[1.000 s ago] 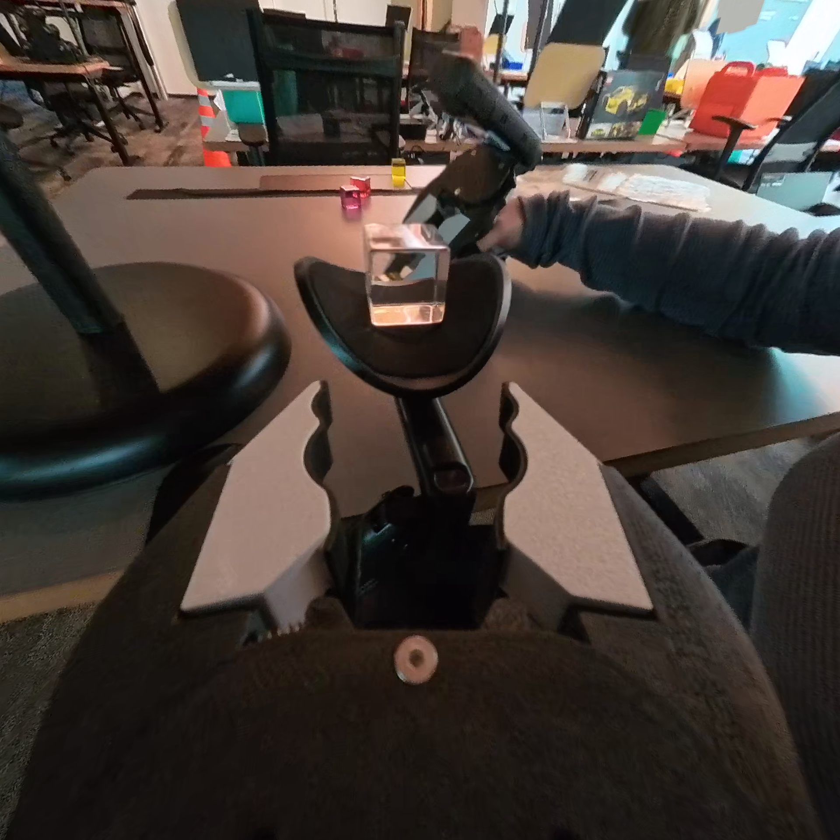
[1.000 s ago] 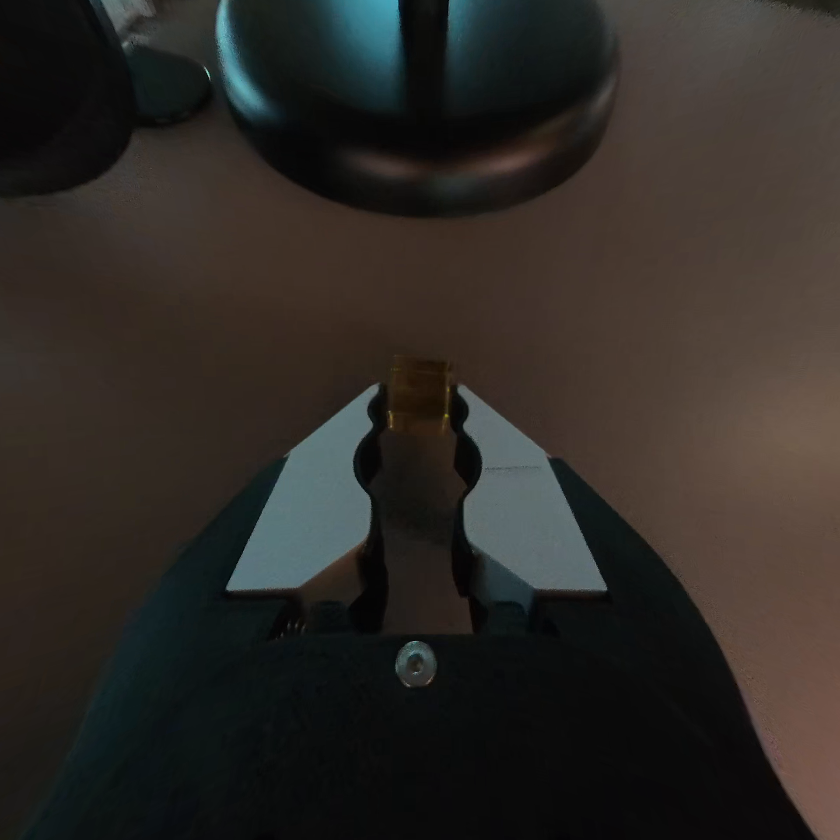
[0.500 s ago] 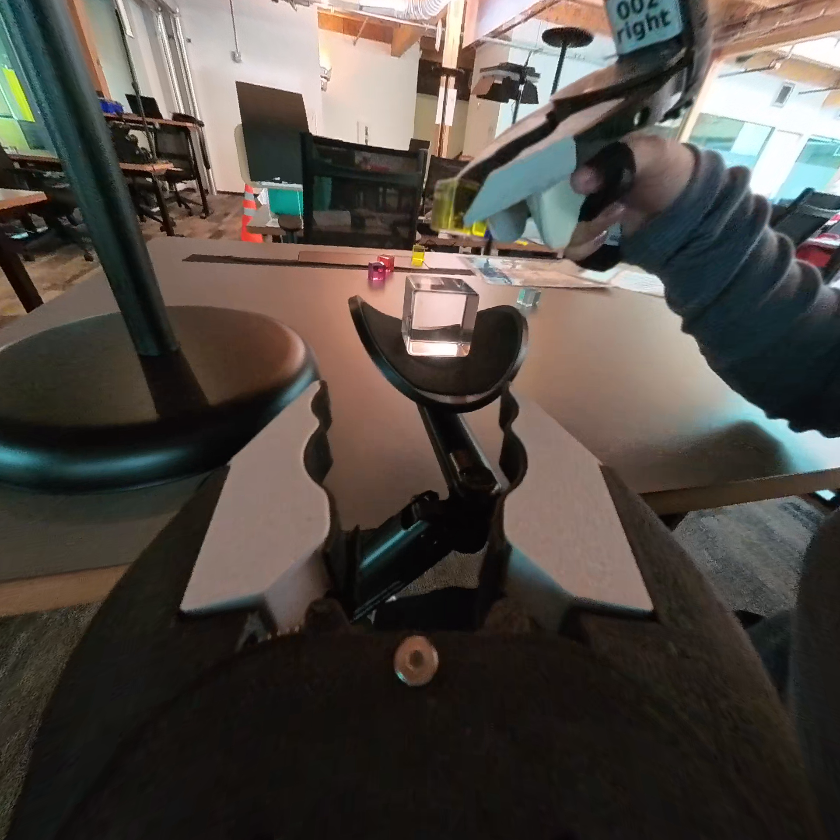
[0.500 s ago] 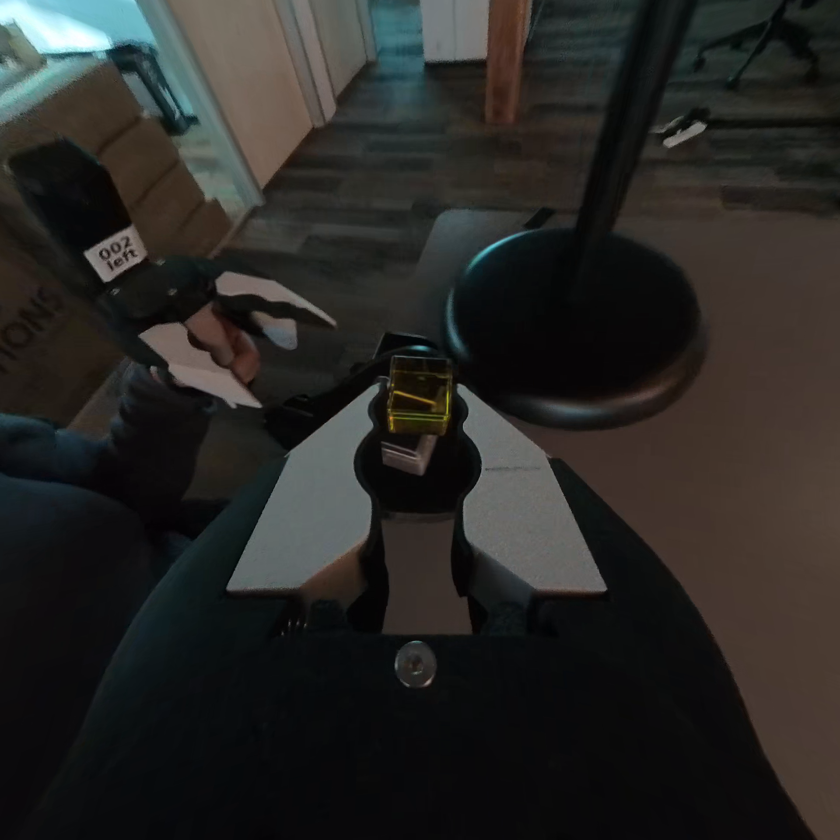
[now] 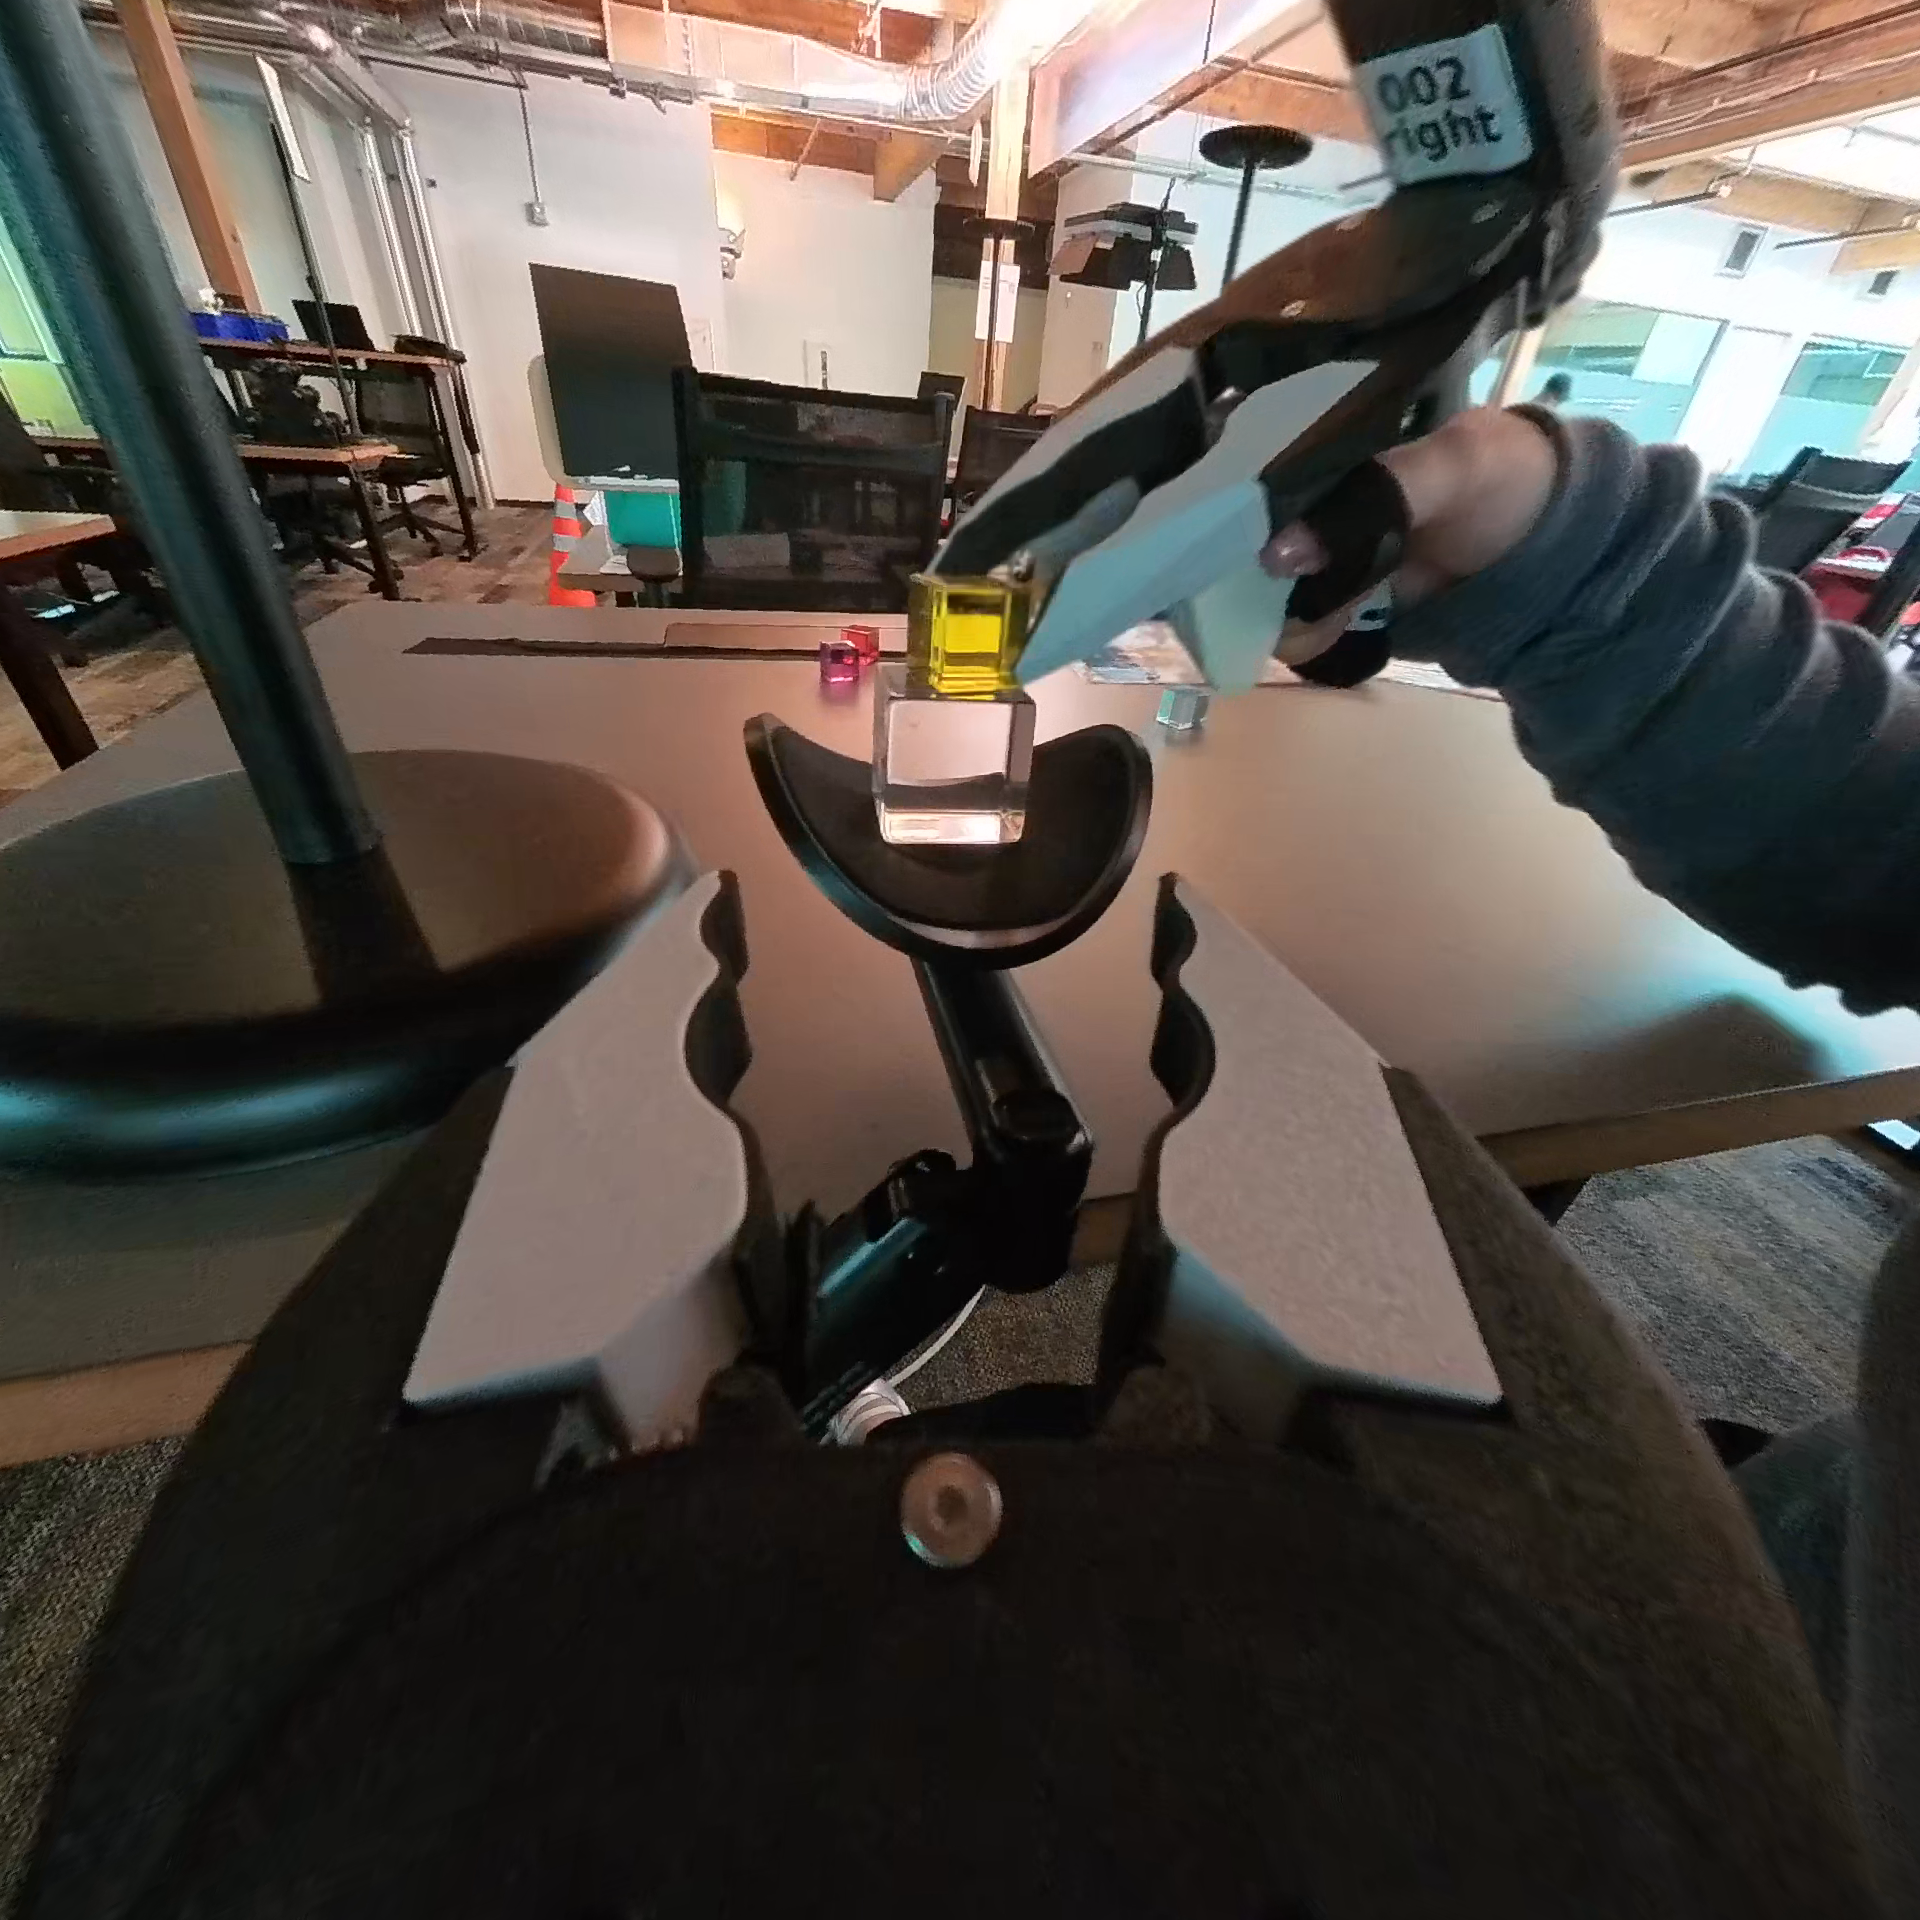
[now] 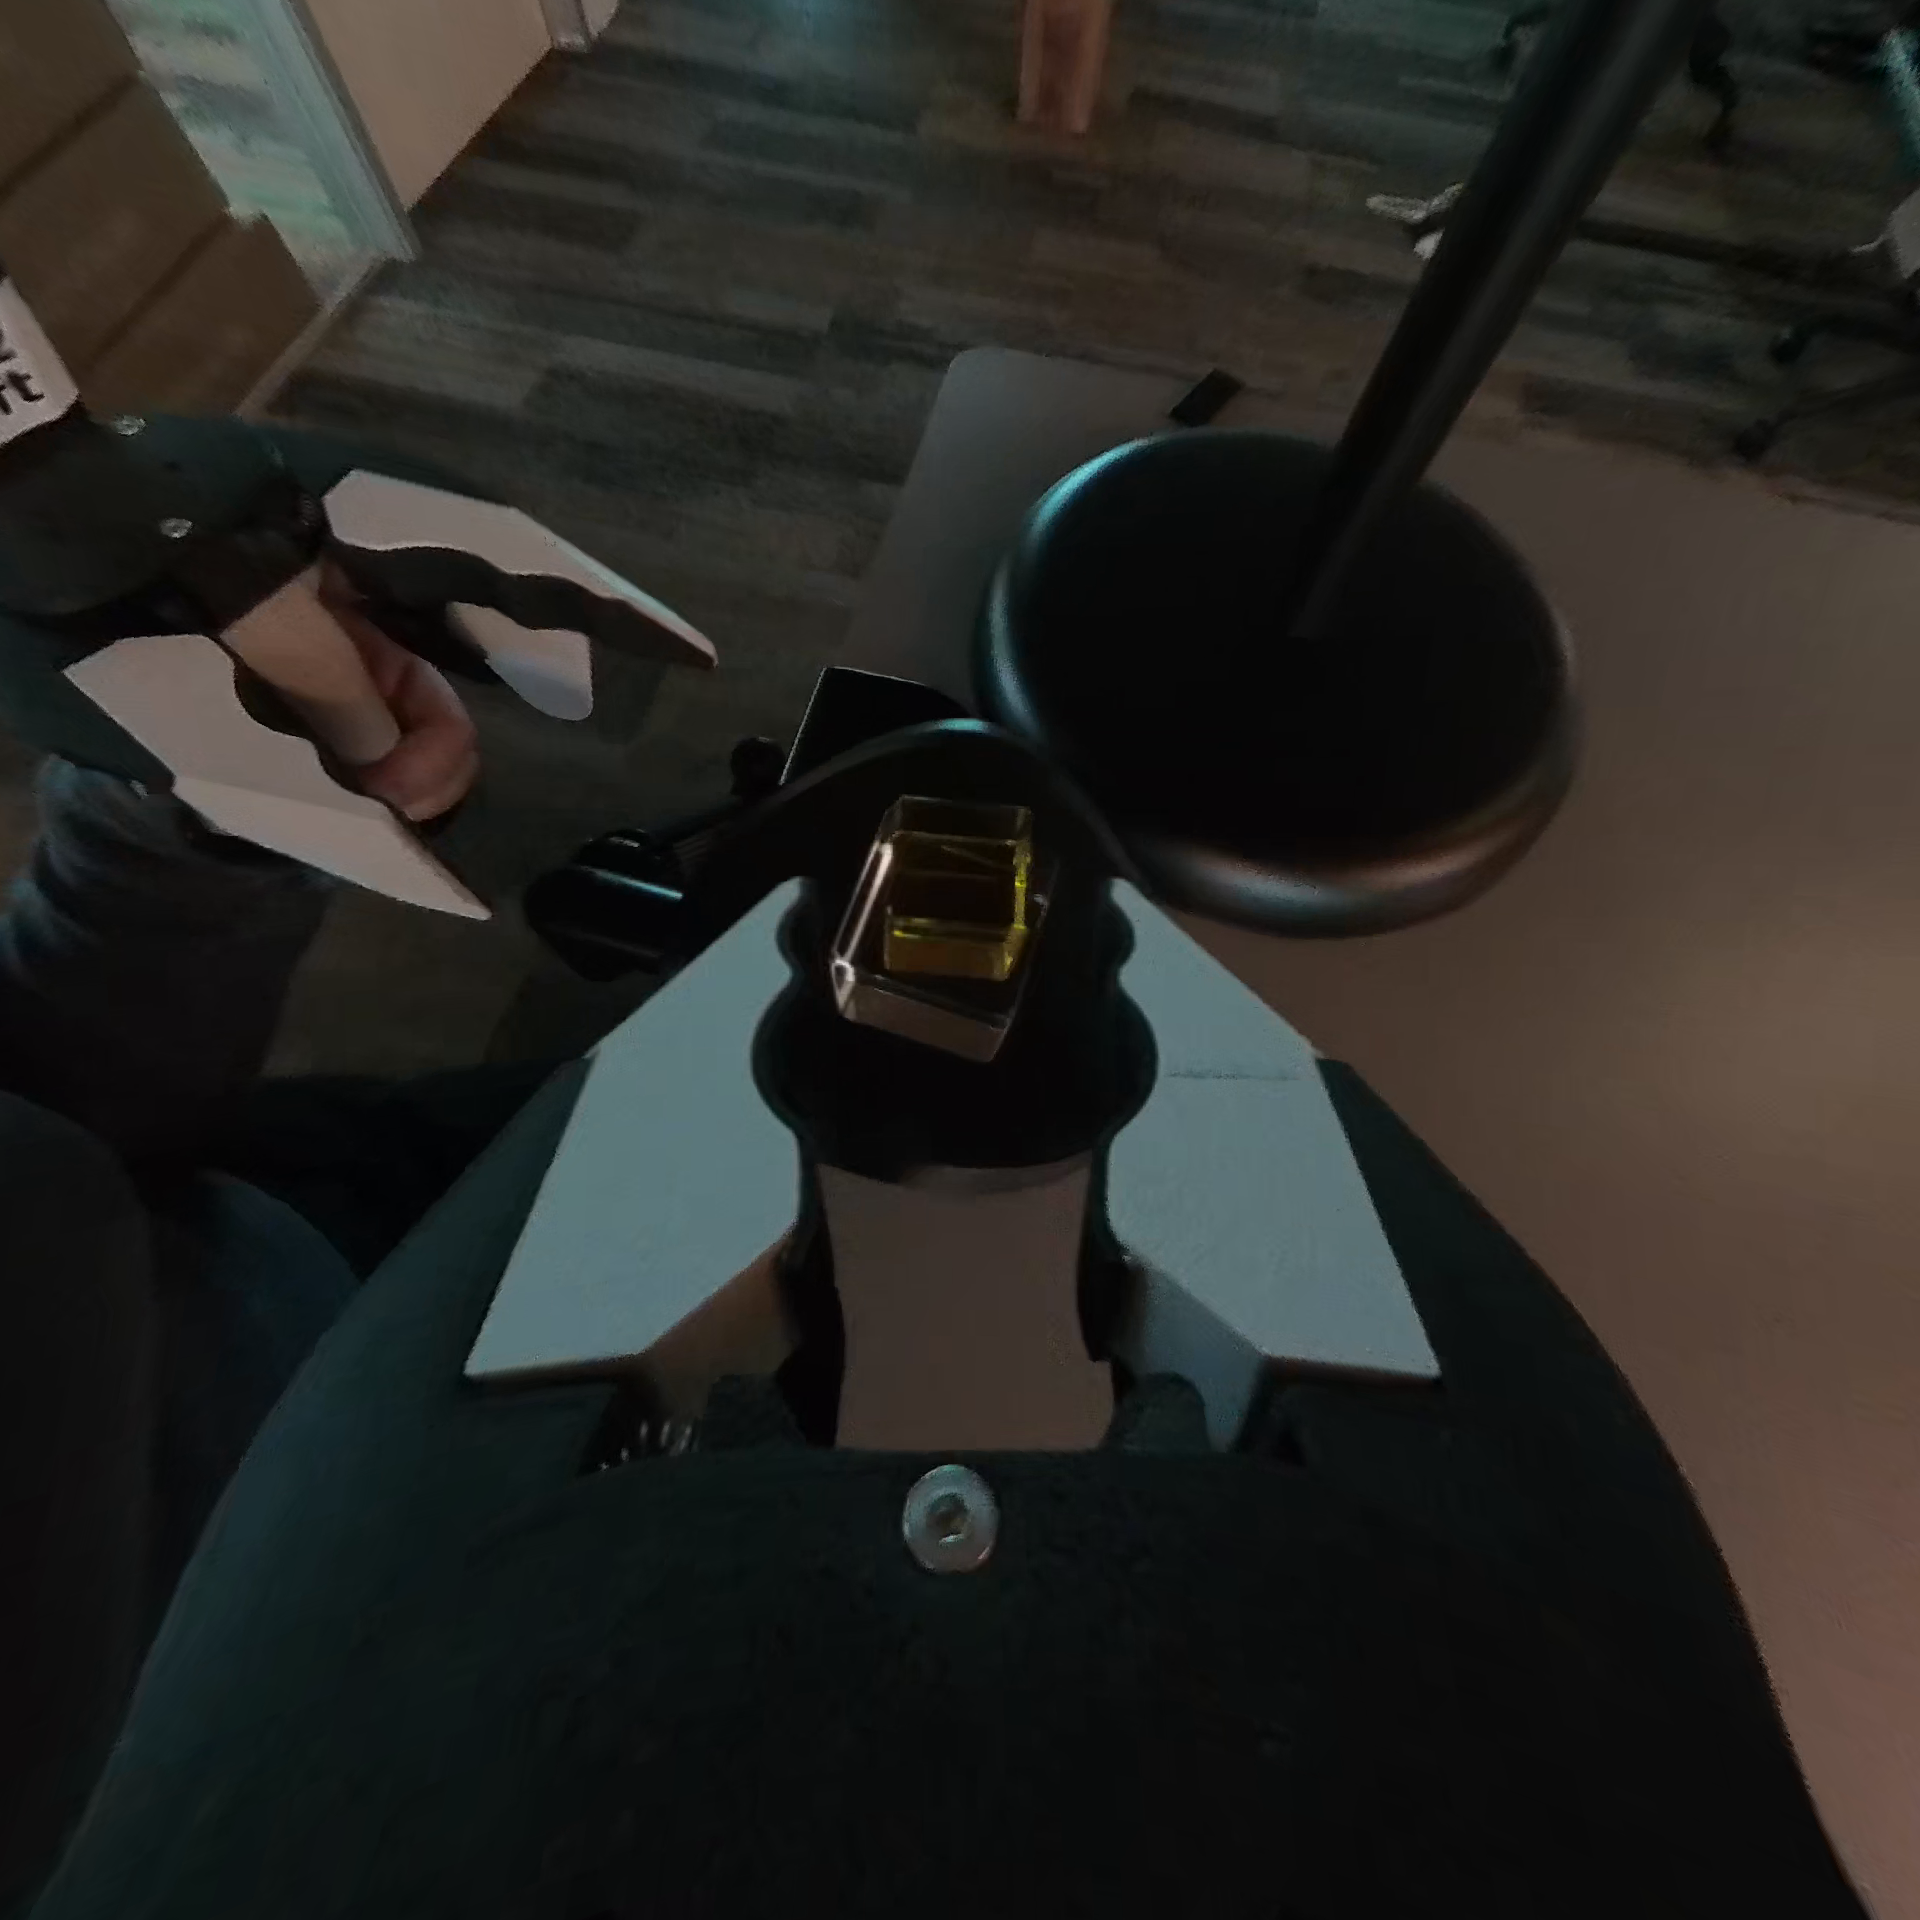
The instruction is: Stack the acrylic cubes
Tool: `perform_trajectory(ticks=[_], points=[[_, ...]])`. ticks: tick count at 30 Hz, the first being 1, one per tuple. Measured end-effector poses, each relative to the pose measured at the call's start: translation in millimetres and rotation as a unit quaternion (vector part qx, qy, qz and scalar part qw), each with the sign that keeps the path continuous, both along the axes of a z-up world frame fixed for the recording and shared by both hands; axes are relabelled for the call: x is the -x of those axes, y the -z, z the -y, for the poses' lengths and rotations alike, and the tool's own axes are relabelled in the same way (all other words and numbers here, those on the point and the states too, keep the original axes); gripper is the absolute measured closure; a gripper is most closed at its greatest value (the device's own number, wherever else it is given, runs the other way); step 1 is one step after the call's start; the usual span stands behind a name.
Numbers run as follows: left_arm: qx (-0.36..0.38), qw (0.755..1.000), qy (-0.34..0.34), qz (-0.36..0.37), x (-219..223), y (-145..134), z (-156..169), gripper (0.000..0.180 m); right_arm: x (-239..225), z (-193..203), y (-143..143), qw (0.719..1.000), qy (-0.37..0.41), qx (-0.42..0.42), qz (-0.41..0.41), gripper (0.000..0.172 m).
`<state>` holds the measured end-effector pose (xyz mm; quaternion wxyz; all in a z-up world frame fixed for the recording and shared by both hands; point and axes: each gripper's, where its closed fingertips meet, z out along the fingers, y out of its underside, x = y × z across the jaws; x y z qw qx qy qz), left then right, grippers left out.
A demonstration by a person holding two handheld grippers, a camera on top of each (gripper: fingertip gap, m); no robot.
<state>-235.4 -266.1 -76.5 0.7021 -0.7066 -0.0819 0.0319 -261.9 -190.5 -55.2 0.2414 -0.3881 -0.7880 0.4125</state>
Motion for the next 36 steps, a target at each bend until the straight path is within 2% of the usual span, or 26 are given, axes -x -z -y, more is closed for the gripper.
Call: perform_trajectory(ticks=[2,3,5,7,9,11,13,15,18,20,23,26,30,36], points=[[0.001,1.000,-0.003,-0.002,0.6,-0.3,0.9,0.101,1.2,-31.5,-16.5,0.996,0.053,-0.025,-0.063,0.113],[0.003,1.000,-0.006,-0.003,1.5,-0.2,2.4,0.100,1.8,-62.3,-29.4,0.987,0.105,-0.052,-0.107,0.110],[0.003,1.000,-0.017,-0.004,5.1,-1.1,7.3,0.098,-7.3,-146.1,-53.8,0.947,0.234,-0.118,-0.183,0.116],[-0.006,1.000,-0.024,0.000,8.8,-4.6,12.2,0.097,-28.2,-226.9,-53.7,0.913,0.333,-0.142,-0.190,0.121],[-0.017,1.000,-0.026,0.006,11.2,-8.6,14.5,0.096,-51.5,-292.7,-20.9,0.902,0.402,-0.091,-0.130,0.117],[-0.024,0.999,-0.024,0.010,12.0,-10.7,12.9,0.096,-72.7,-342.6,22.0,0.888,0.452,-0.030,-0.080,0.116],[-0.026,0.999,-0.021,0.011,11.3,-10.5,7.8,0.095,-91.2,-377.3,65.8,0.874,0.485,-0.011,-0.033,0.116],[-0.023,1.000,-0.020,0.007,9.9,-9.1,1.5,0.095,-101.6,-394.3,95.8,0.868,0.497,-0.004,-0.003,0.115],[-0.013,1.000,-0.018,0.001,7.3,-5.7,-6.2,0.095,-99.3,-398.1,107.4,0.871,0.491,0.010,0.004,0.114],[-0.008,1.000,-0.020,0.000,7.7,-3.3,-9.4,0.095,-82.4,-379.6,93.6,0.887,0.459,0.018,-0.033,0.116],[-0.014,1.000,-0.025,-0.003,10.1,-4.8,-11.9,0.096,-32.7,-304.1,76.7,0.936,0.342,0.027,-0.075,0.122],[-0.020,0.999,-0.029,-0.008,11.6,-7.7,-13.6,0.096,21.8,-235.0,90.7,0.971,0.230,-0.004,-0.059,0.118],[-0.022,0.999,-0.042,-0.019,13.3,-7.6,-10.4,0.097,97.4,-215.7,95.9,0.974,0.205,-0.056,-0.078,0.118],[-0.034,0.997,-0.069,-0.025,29.1,-8.7,4.2,0.098,191.8,-190.6,87.7,0.986,0.146,0.022,-0.078,0.116]])
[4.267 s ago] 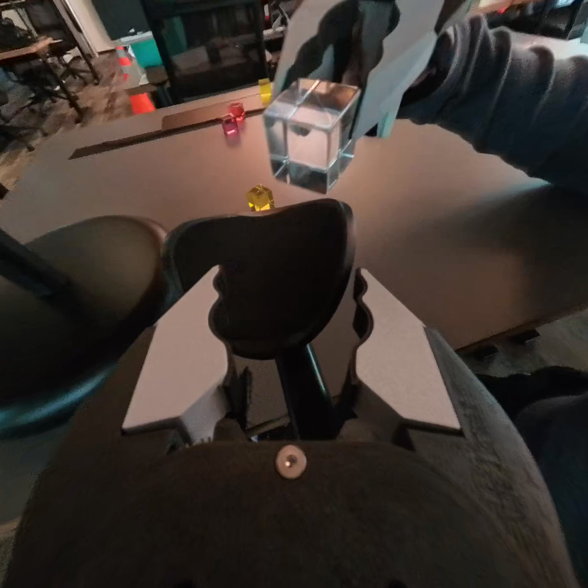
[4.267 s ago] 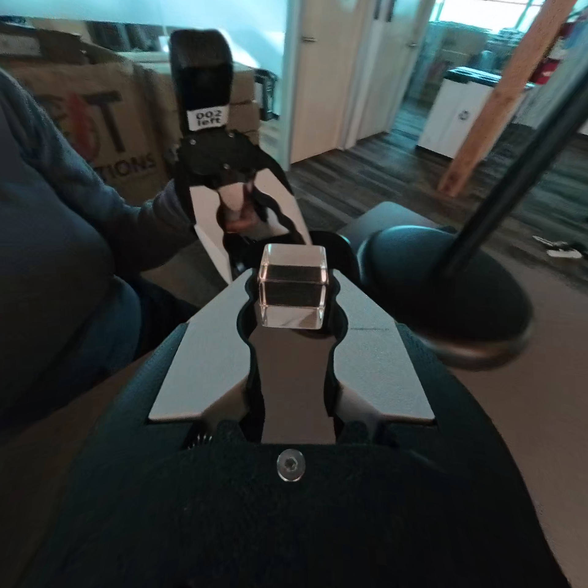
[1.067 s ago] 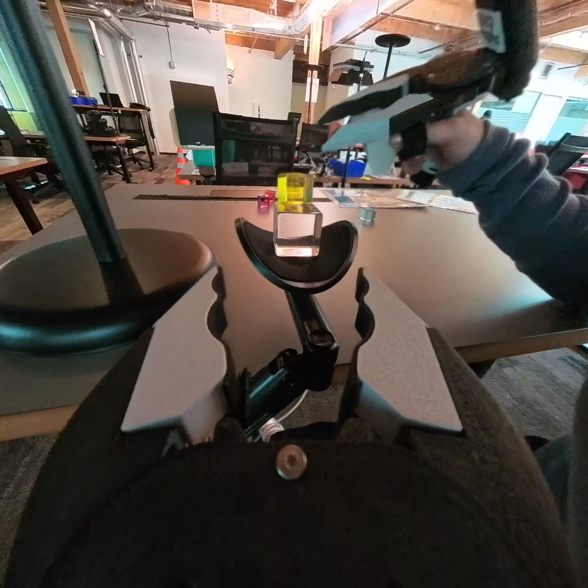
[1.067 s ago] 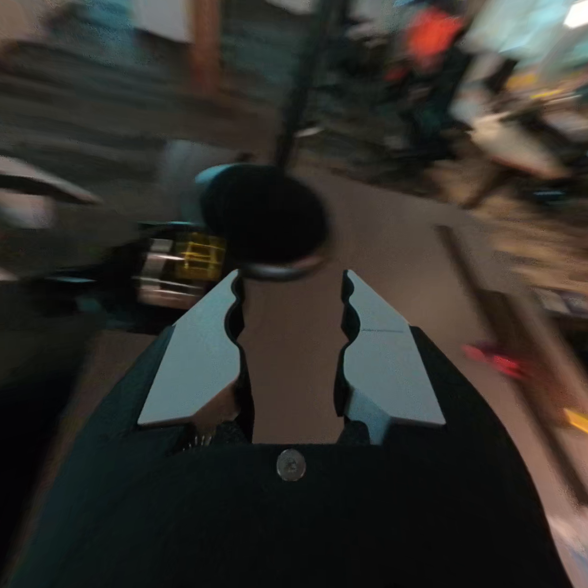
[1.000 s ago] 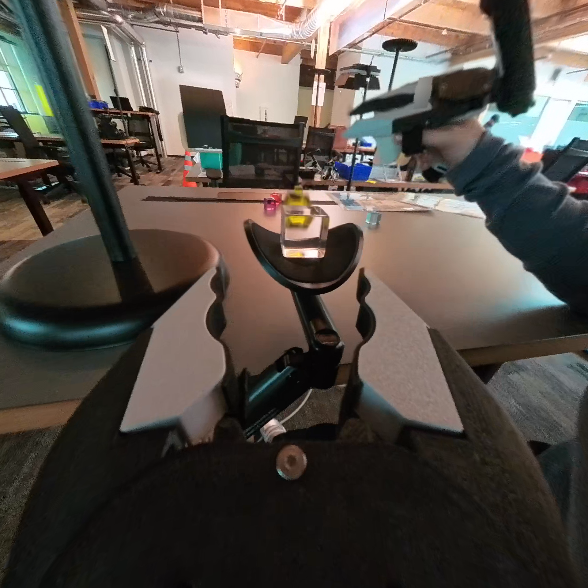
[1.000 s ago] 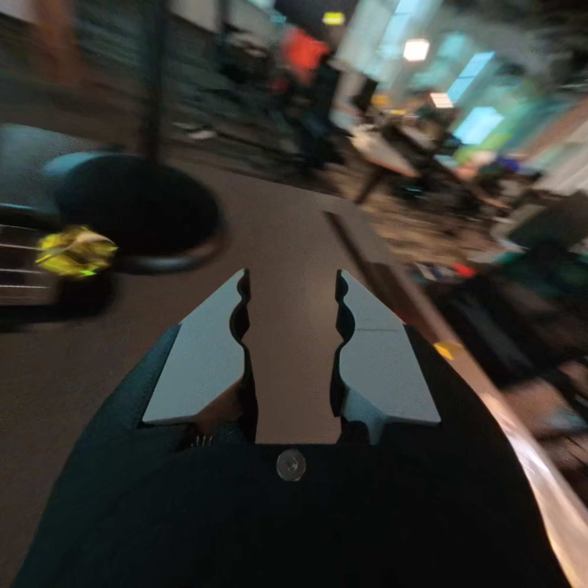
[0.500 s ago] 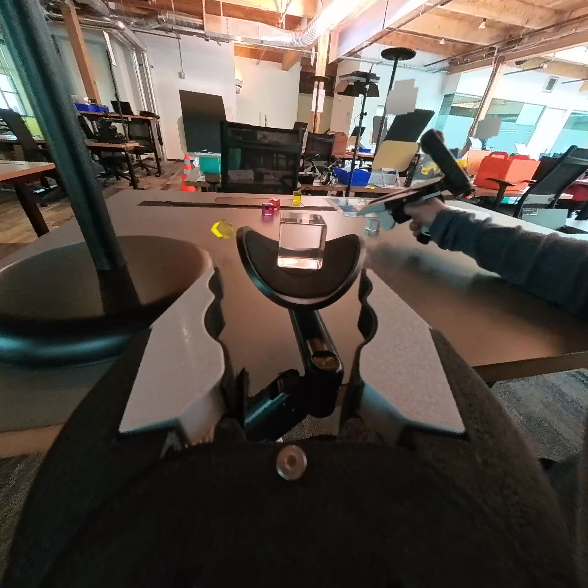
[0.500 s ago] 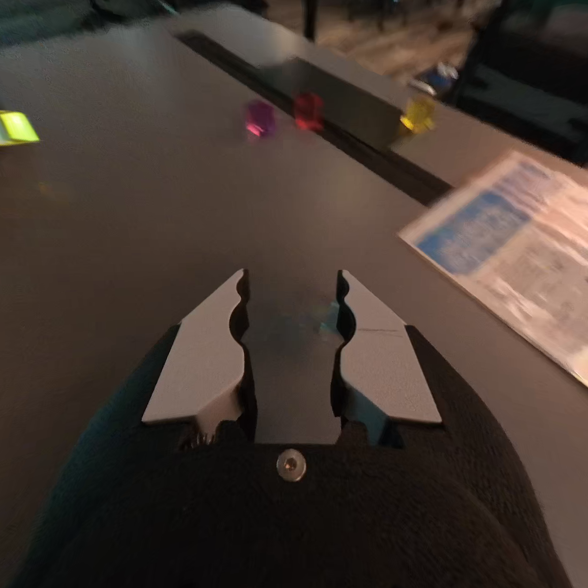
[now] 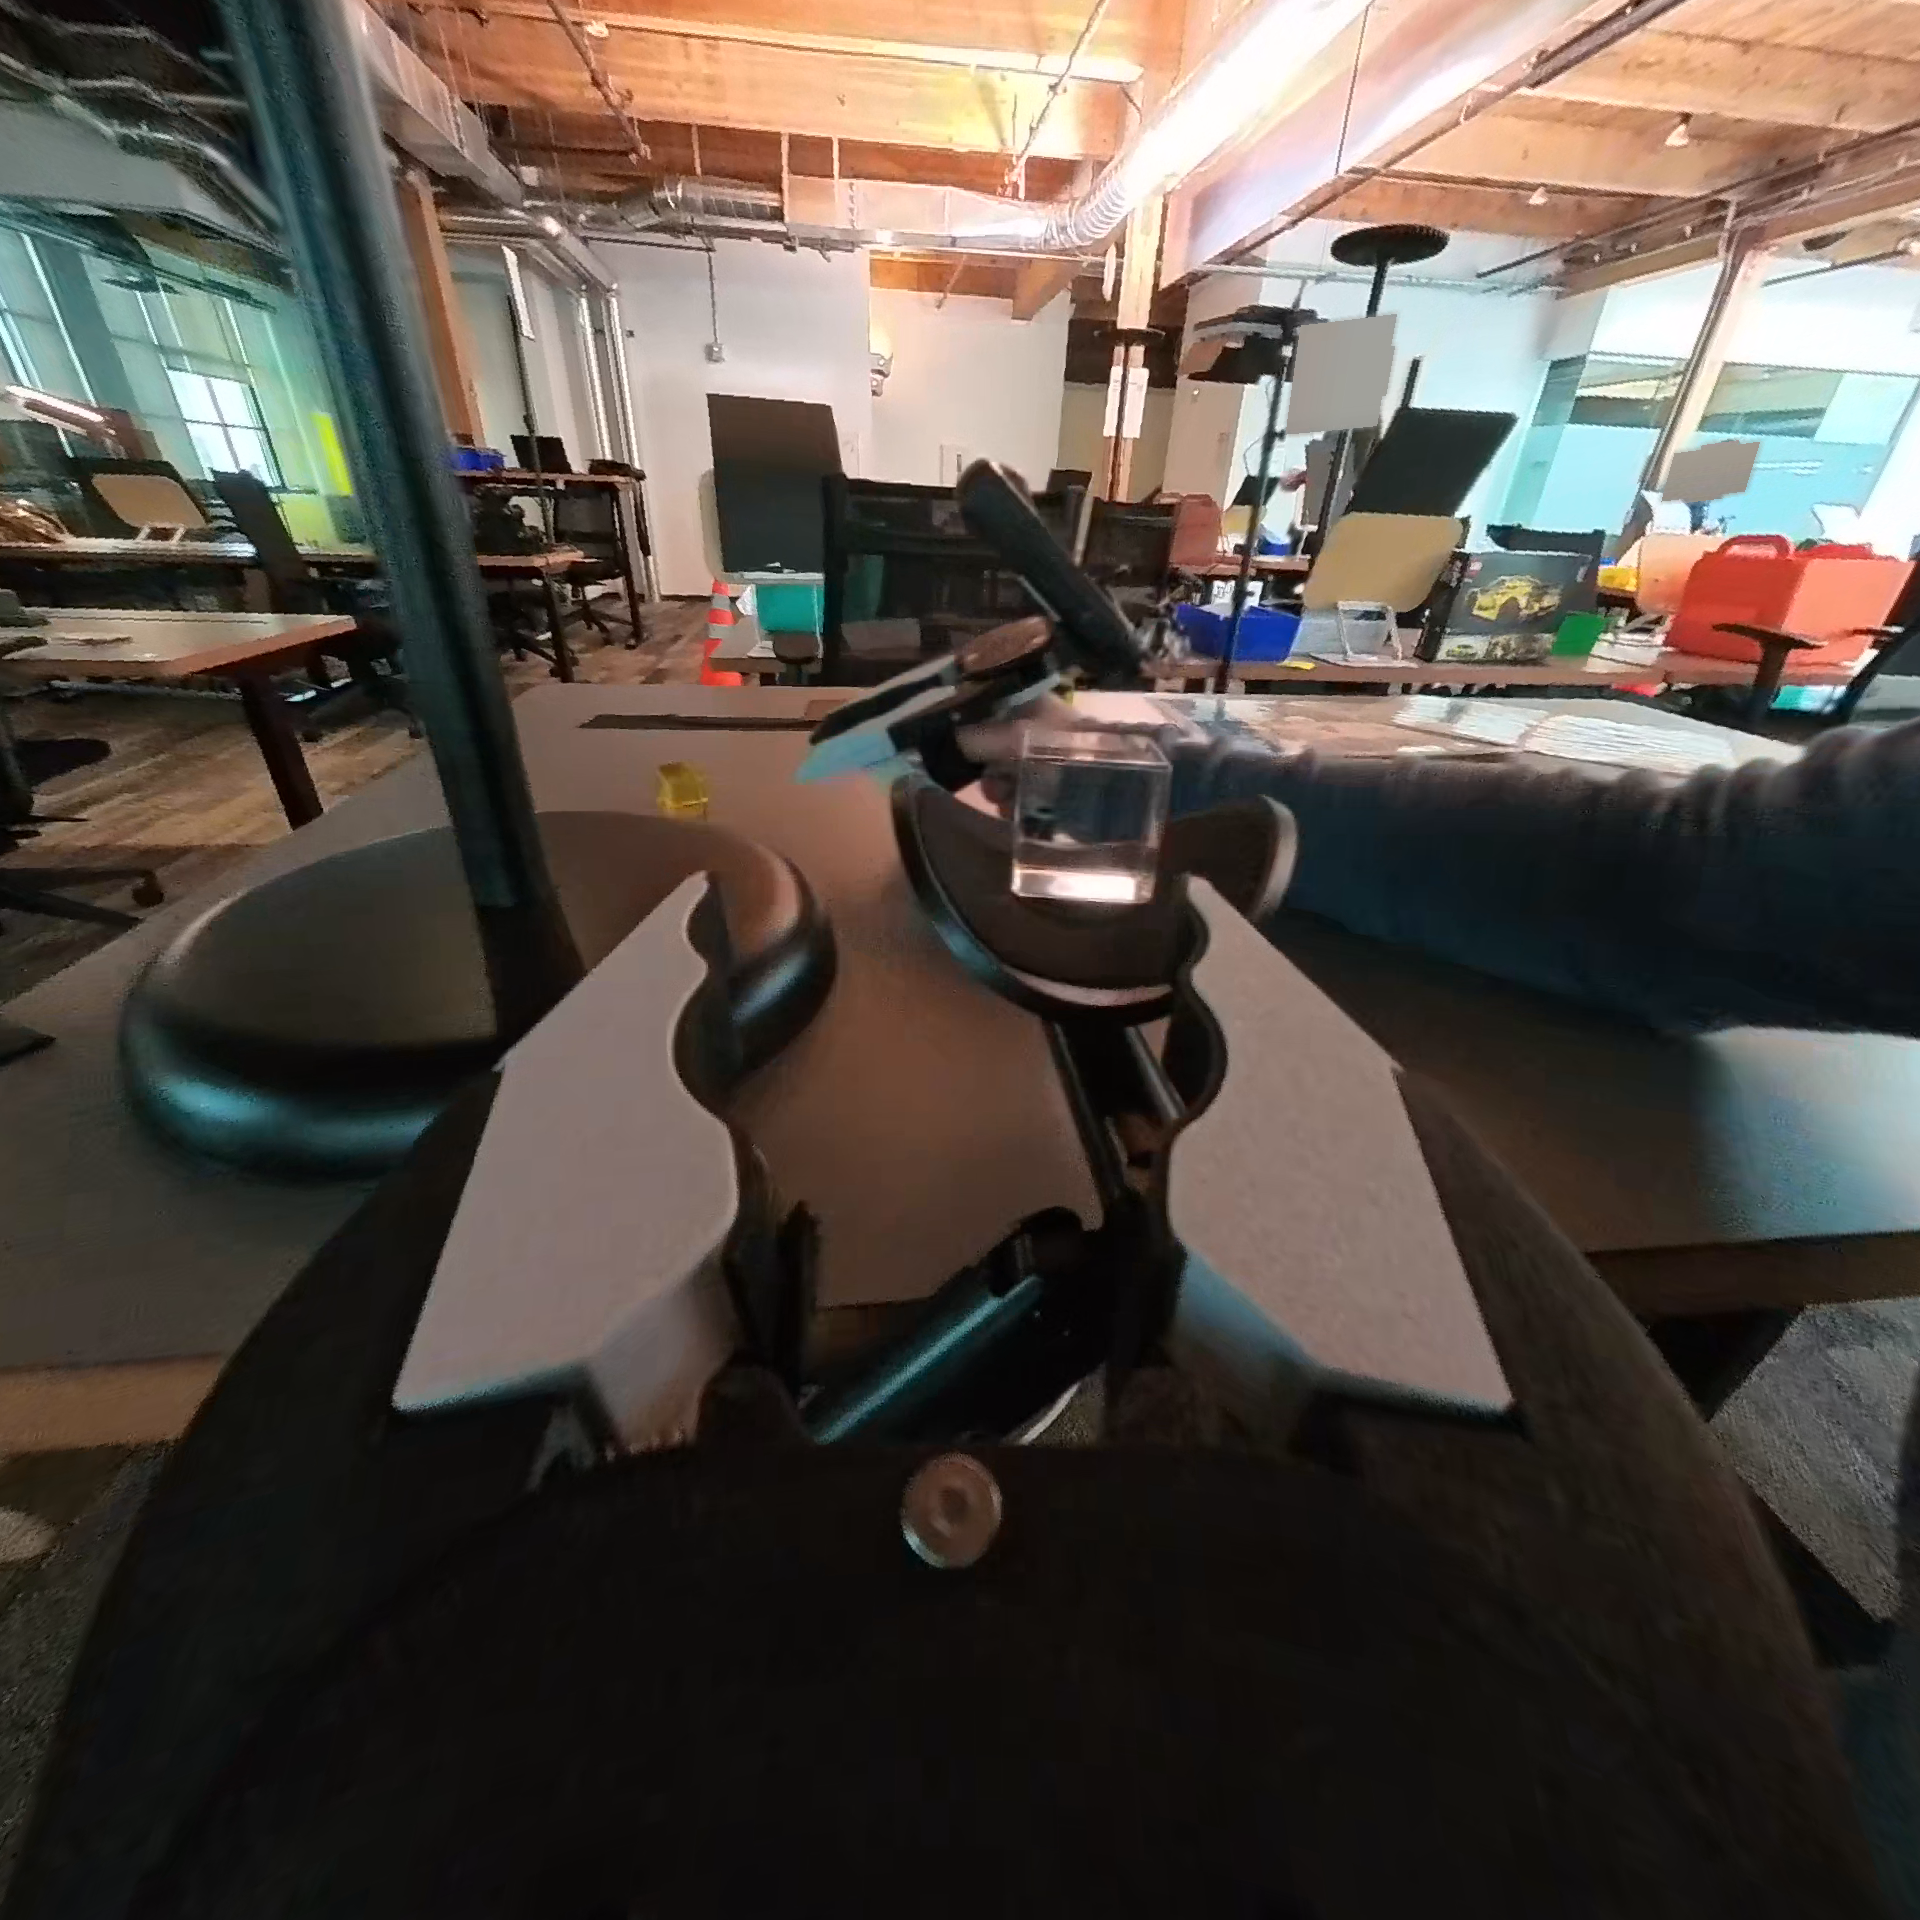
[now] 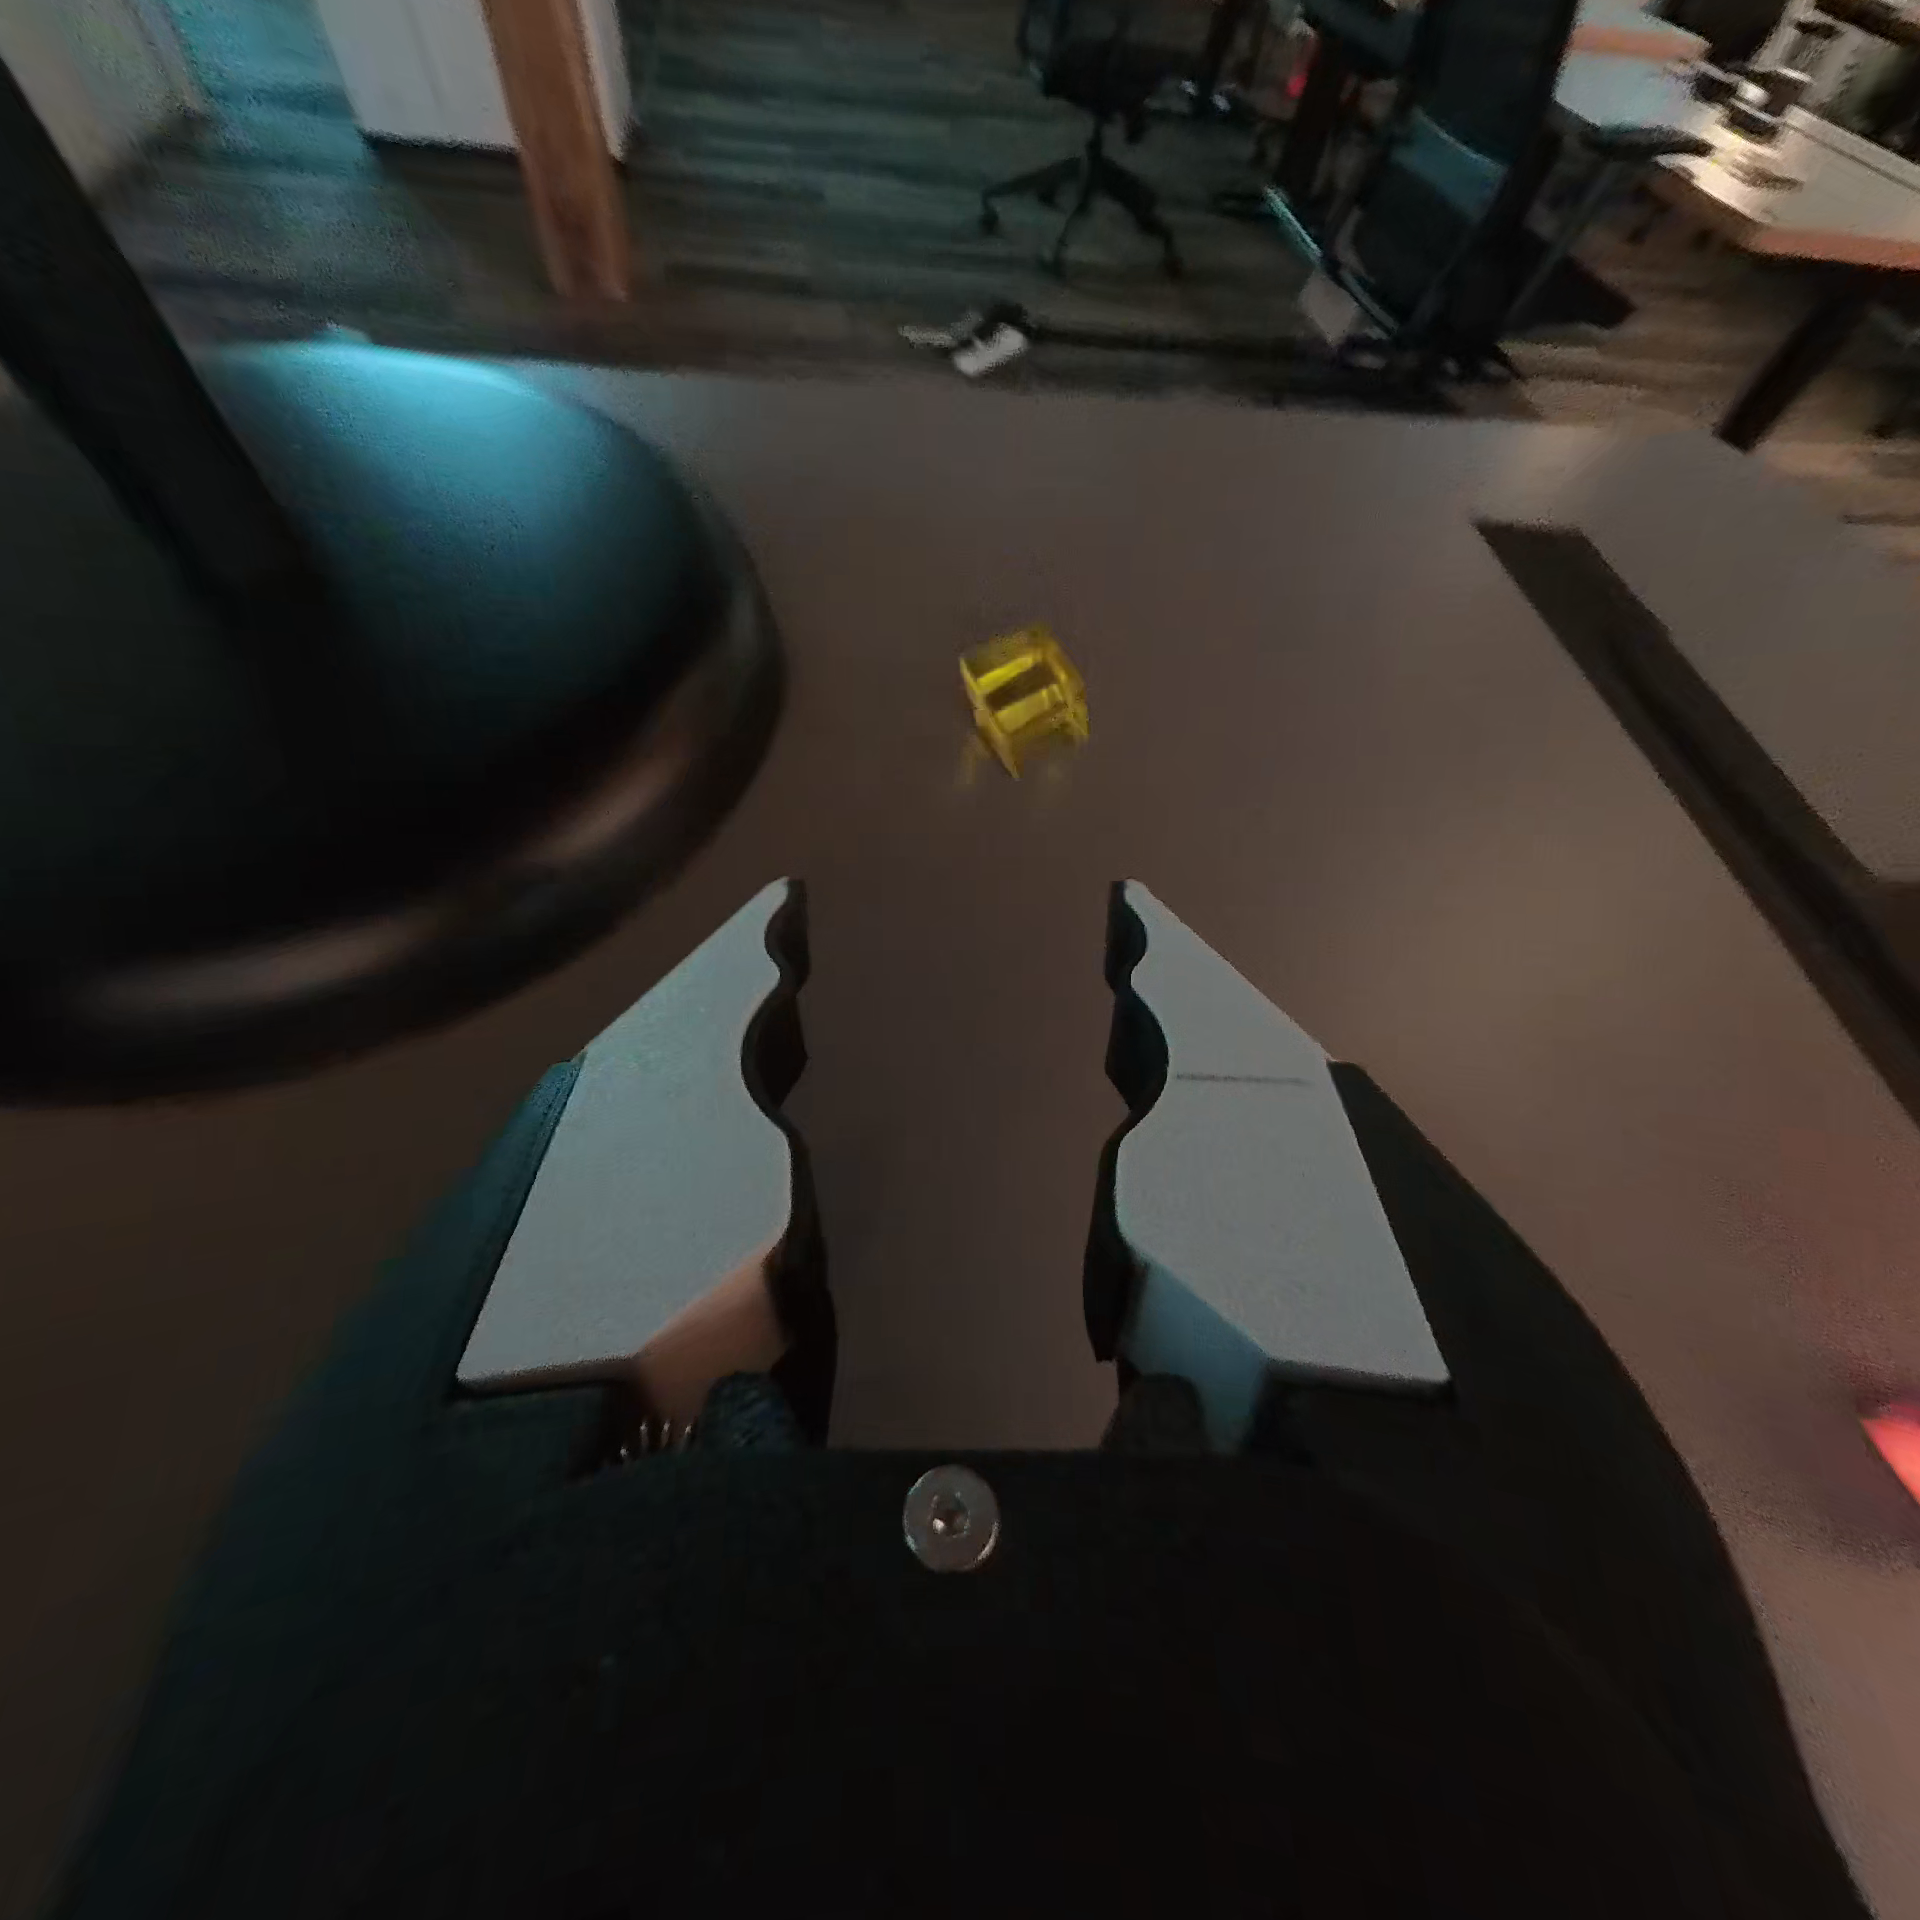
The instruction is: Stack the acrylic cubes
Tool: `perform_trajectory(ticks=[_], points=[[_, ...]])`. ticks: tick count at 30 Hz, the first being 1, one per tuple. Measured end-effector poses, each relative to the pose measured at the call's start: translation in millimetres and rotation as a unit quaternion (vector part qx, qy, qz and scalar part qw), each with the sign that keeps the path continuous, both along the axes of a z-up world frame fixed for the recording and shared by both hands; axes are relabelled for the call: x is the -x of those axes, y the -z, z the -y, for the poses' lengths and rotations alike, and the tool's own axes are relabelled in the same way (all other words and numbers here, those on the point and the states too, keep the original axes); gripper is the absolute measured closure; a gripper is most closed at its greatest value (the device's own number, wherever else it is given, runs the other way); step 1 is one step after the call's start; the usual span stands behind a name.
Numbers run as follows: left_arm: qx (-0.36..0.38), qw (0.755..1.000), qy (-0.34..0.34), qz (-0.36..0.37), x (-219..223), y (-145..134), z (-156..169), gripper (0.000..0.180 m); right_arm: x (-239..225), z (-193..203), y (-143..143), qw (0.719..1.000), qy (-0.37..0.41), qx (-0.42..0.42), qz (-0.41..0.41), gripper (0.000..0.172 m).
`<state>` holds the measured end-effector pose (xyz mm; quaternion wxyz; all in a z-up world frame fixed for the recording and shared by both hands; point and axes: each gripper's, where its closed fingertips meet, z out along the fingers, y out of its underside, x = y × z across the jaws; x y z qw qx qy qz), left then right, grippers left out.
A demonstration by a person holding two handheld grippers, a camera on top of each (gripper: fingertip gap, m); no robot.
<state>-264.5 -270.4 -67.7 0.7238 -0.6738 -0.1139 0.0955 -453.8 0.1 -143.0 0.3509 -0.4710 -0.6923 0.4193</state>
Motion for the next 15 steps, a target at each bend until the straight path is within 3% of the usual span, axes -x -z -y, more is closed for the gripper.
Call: perform_trajectory(ticks=[6,13,15], points=[[-0.010,1.000,0.001,0.016,15.8,5.0,1.4,0.097,57.9,11.0,8.2,0.998,-0.050,0.009,0.028,0.118],[0.007,1.000,0.005,0.021,28.0,18.1,-9.2,0.096,86.7,13.2,28.4,0.995,-0.039,-0.006,0.093,0.121],[0.006,1.000,0.009,0.027,29.4,21.3,-11.2,0.096,87.3,11.5,34.9,0.993,-0.030,-0.031,0.107,0.135]])
